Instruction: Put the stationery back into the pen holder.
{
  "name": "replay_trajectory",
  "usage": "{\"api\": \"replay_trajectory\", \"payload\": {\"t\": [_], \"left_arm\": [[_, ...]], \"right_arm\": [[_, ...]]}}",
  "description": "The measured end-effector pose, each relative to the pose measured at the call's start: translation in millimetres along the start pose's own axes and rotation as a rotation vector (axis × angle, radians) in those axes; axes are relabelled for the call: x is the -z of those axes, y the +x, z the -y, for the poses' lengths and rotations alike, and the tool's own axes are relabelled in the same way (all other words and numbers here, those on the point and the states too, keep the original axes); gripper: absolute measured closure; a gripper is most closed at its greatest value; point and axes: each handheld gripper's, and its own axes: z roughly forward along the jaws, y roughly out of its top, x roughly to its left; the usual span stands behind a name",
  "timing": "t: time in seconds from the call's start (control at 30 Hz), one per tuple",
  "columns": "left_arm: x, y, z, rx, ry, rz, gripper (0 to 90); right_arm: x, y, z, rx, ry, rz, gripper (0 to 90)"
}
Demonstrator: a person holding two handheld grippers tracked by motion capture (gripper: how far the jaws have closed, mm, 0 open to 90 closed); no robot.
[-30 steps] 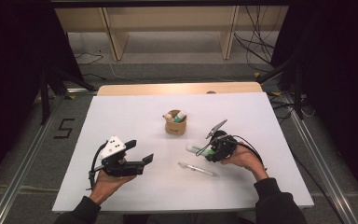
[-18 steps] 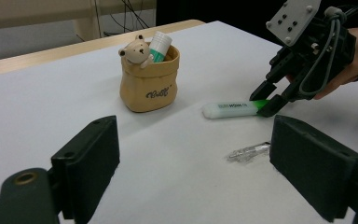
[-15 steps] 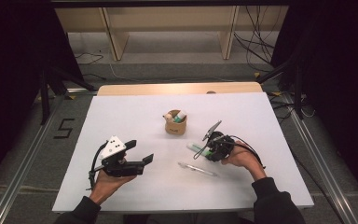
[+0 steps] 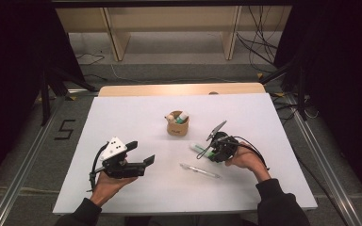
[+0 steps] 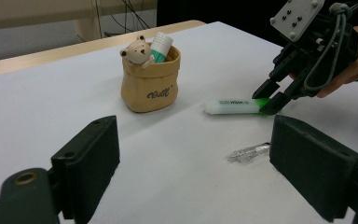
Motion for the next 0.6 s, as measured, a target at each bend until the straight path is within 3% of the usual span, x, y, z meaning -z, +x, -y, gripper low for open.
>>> {"api": "replay_trajectory", "payload": {"t": [0.1,0.27,0.6], "left_arm": [[0.0,0.3,0.1,0.000,0.001,-0.001,15.4],[-0.4,0.8,0.2,0.004,0.003,-0.003,15.4],[-2.7,1.8,-2.3,0.011,0.025,0.012,15.4]], "right_arm": [[3.2,-0.5,0.4,-0.010,-0.018,-0.005,67.4],[12.3,4.3,0.9,0.021,-0.065,0.003,67.4],[43.5,37.9,8.8,0.181,-0.170,0.121,67.4]]}}
